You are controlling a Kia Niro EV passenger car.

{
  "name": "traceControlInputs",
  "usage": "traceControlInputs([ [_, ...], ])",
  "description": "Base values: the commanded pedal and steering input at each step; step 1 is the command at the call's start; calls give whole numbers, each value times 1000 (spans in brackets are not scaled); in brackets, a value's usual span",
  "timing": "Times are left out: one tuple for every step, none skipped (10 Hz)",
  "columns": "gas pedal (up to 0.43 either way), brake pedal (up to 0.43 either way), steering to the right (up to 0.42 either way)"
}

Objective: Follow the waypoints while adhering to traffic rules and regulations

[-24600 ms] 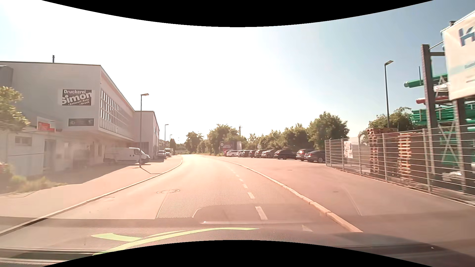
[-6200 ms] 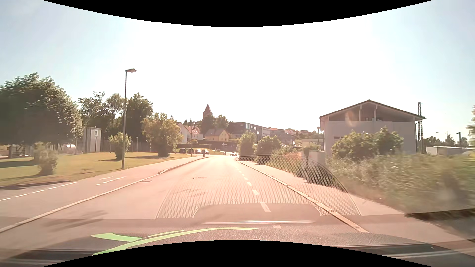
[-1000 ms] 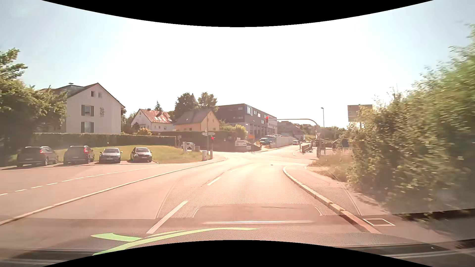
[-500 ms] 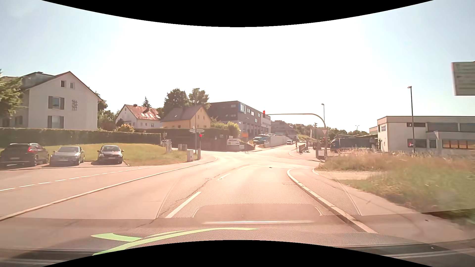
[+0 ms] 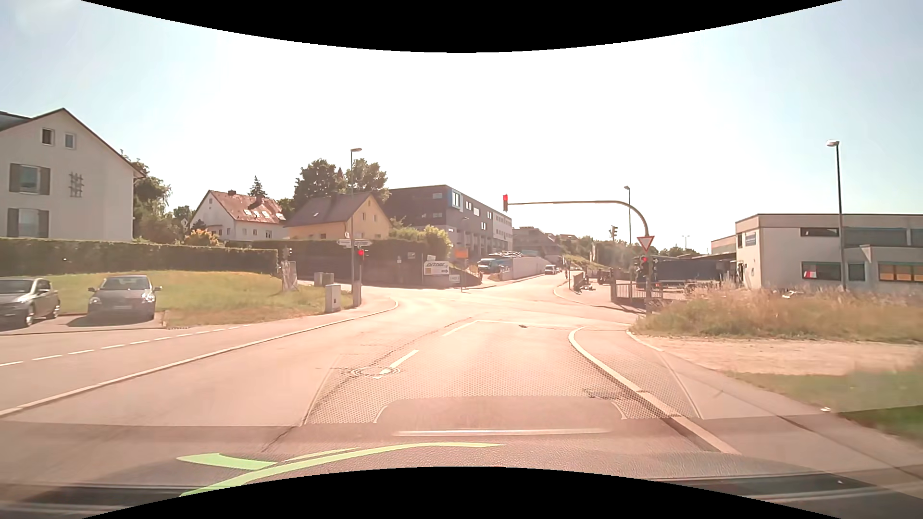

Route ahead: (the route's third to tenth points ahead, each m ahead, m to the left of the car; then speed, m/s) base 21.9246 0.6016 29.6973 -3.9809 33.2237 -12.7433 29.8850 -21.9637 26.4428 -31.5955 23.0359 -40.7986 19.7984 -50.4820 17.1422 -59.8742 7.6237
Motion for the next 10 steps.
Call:
traceControlInputs([
  [0, 238, 45],
  [0, 238, 48],
  [0, 238, 52],
  [0, 232, 54],
  [0, 238, 55],
  [0, 232, 56],
  [0, 232, 57],
  [0, 232, 58],
  [0, 238, 60],
  [0, 232, 63],
])
